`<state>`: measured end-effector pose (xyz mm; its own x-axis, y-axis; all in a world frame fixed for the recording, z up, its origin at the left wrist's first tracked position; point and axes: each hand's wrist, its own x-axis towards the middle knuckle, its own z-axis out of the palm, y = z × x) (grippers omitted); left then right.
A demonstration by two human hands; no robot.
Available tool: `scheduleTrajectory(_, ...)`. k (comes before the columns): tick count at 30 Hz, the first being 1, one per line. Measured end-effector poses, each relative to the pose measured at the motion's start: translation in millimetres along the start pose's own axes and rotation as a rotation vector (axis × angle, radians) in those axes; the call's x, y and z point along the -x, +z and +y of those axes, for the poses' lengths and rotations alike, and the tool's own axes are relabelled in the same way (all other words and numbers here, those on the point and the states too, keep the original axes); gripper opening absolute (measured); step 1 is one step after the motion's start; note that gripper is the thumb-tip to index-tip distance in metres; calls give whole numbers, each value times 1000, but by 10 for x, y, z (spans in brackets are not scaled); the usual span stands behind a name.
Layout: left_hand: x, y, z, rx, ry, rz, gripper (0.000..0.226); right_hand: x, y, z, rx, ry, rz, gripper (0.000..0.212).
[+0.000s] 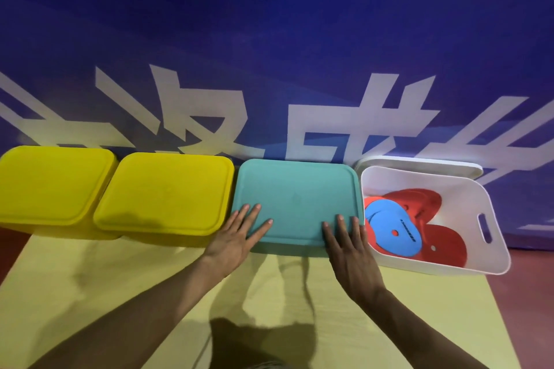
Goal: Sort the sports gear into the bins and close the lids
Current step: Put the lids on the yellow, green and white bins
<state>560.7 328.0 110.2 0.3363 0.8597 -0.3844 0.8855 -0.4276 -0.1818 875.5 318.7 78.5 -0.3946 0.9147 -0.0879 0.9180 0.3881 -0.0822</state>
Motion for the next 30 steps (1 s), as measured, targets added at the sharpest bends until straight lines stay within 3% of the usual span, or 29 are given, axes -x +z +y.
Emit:
scheduleTrajectory(8,-39,-57,-102,-58,10,-22,101,-50,-14,-446,-94,118,-29,58)
scheduleTrajectory(15,-38,-148,-131,30,6,-117,103,-101,-126,-518,-14,156,-120,72)
scheduleTrajectory(19,-32,-237,-114,63,12,-120,89,-184,-288,-584,-19,228,-211,72)
scheduleTrajectory(22,-38,-297,-126,91,34,-208,79,-136,-431,-597,-43,248,-282,69)
scheduleTrajectory(25,-133,-500,-141,196,37,-287,69,-99,-546,-649,-56,241,-278,65)
scheduleTrajectory(30,-196,-725,-139,263,58,-225,66,-13,-477,-560,-163,300,-236,53)
